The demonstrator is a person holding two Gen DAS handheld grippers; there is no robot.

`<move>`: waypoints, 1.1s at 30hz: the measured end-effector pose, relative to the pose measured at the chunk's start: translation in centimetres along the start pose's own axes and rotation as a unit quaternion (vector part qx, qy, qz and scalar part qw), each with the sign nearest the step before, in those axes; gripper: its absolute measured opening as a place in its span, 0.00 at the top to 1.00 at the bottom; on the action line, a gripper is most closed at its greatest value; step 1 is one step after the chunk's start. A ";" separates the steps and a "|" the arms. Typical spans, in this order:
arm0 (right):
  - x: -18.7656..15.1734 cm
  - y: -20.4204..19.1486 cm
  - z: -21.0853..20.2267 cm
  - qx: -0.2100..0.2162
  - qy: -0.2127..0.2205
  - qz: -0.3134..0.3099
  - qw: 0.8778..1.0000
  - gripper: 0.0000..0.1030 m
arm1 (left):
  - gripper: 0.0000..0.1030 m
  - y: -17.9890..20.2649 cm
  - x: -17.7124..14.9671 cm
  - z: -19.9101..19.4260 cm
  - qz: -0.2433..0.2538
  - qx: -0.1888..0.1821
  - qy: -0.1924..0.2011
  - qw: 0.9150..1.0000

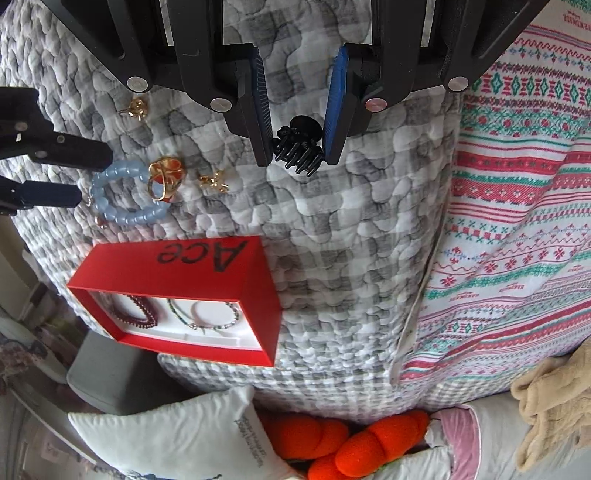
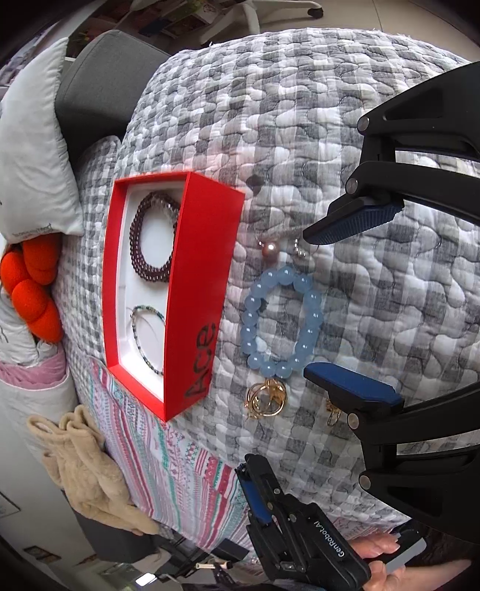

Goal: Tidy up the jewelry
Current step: 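Grasp the black claw clip with the left tool while the right tool grasps the gold ring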

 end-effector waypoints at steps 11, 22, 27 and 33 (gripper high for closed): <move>0.9 -5.7 2.1 0.022 0.007 -0.054 0.998 0.35 | 0.79 -1.6 -0.2 -1.2 -0.035 0.002 0.000 0.999; 1.9 -6.6 3.4 -0.003 0.027 -0.089 0.996 0.72 | 0.79 -2.0 -0.2 -1.4 -0.044 -0.001 -0.002 0.999; 2.5 -6.6 2.6 0.007 0.035 -0.083 0.996 0.76 | 0.79 -1.8 -0.1 -1.5 -0.044 -0.005 -0.001 0.999; 2.9 -6.1 1.8 0.012 0.038 -0.064 0.997 0.76 | 0.79 -1.3 0.4 -1.4 -0.041 -0.006 0.003 0.999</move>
Point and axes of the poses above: each gripper's, at about its wrist camera, not at the fingertips, and z roughly the way its jaws point, y to its right, x to its top, the point moved 9 cm from there along z, roughly the way its jaws point, and after that the axes turned 9 degrees about y, right-handed, at the moved point
